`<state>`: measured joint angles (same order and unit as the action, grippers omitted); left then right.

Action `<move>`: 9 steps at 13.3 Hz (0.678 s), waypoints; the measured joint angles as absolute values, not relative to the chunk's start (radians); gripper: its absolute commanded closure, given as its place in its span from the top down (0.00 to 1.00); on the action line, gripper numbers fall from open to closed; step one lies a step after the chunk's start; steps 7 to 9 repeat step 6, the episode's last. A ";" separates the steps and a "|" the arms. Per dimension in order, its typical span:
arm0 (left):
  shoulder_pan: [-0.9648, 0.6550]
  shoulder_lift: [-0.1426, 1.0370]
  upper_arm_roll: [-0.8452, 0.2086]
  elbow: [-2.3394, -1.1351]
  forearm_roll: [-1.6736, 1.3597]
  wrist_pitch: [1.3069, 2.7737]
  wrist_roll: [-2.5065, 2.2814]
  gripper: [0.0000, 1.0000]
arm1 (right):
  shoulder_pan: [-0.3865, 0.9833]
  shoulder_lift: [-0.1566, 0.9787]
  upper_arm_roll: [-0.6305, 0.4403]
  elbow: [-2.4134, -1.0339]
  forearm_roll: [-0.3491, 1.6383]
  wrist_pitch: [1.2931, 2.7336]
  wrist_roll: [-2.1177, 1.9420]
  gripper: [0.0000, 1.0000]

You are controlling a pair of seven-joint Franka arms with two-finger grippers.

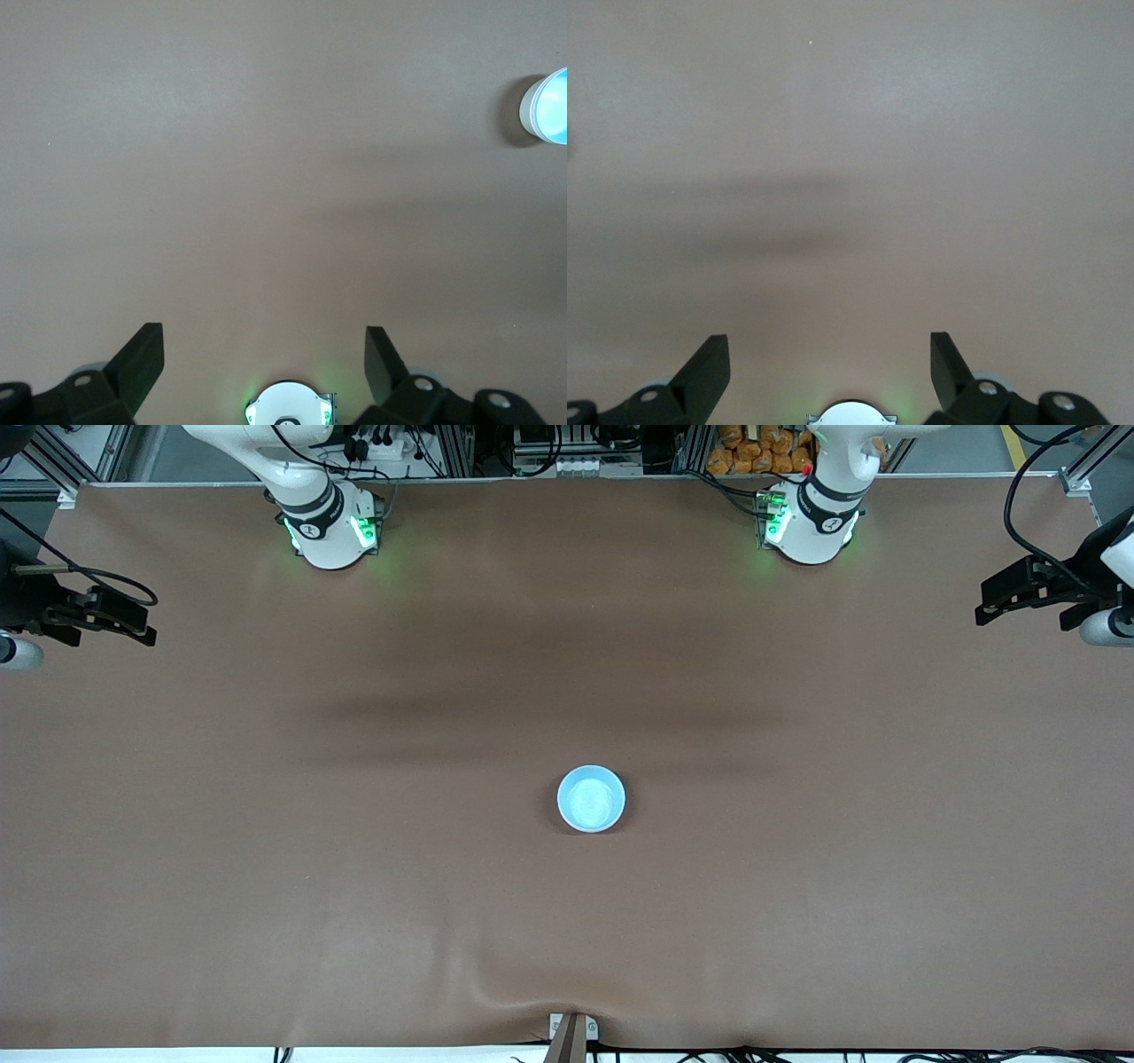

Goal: Stack pink and blue bowls on white bowl

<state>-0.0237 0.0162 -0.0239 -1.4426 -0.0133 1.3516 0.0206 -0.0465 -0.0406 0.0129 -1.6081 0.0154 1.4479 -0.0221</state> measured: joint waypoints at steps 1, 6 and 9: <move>-0.024 0.016 -0.024 -1.443 -0.013 1.352 0.021 1.00 | -0.047 -0.041 0.013 -1.608 0.015 1.448 -0.023 1.00; -0.025 0.016 -0.025 -1.443 -0.013 1.352 0.021 1.00 | -0.046 -0.041 0.014 -1.602 0.015 1.448 -0.025 1.00; -0.025 0.016 -0.025 -1.443 -0.013 1.352 0.021 1.00 | -0.046 -0.041 0.014 -1.602 0.015 1.448 -0.025 1.00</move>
